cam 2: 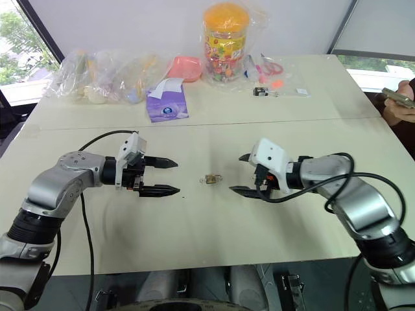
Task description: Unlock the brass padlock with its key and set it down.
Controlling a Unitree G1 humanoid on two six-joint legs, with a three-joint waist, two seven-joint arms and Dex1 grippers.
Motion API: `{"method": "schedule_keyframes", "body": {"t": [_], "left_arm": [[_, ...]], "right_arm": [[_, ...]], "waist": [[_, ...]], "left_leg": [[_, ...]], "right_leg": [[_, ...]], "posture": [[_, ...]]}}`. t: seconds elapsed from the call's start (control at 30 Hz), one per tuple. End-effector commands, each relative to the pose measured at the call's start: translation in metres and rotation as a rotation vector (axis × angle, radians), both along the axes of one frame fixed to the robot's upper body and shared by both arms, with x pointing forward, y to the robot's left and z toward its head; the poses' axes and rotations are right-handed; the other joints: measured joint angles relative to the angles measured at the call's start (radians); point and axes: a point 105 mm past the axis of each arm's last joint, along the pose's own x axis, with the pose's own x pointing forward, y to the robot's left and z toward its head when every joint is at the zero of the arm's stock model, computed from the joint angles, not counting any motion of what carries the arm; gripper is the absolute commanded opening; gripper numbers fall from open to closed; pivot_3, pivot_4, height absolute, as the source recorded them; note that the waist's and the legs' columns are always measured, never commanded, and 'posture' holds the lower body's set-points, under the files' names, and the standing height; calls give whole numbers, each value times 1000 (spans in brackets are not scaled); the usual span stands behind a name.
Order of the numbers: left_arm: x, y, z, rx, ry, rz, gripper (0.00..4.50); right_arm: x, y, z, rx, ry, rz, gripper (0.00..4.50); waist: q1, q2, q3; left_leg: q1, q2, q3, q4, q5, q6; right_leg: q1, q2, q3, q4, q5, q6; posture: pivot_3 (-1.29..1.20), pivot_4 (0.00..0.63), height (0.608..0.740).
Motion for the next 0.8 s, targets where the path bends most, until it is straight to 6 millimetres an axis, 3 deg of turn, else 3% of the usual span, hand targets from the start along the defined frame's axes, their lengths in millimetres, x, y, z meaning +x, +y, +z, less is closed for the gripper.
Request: {"method": "schedule_keyframes", "body": {"t": [0.03,0.3,0.63,0.73,0.8], "left_arm": [[-5,1,3,50,-65,-35,4500],[-10,2,5,49,-77,-19,4500],[-13,4,4,45,-83,9,4500],[-13,4,4,46,-83,13,4500],[-13,4,4,47,-82,17,4500]], "right_arm": [[17,11,-8,-49,-23,73,4448],[39,32,-30,-81,1,145,4448],[35,52,-55,-92,51,211,4448],[35,55,-60,-100,57,216,3630],[34,56,-62,-104,60,222,2705]], "waist": [[-2,0,0],[1,0,0],[-2,0,0],[-3,0,0],[-4,0,0]], "left_leg": [[0,0,0,0,0,0],[0,0,0,0,0,0],[2,0,0,1,0,0],[4,0,0,1,0,0],[5,0,0,1,0,0]], "right_leg": [[0,0,0,0,0,0],[0,-1,0,1,0,0],[0,-1,0,5,1,0],[0,-1,0,10,0,0],[0,0,1,11,0,0]], "posture": [[0,150,737],[0,150,737],[0,150,737],[0,150,737],[0,150,737]]}}
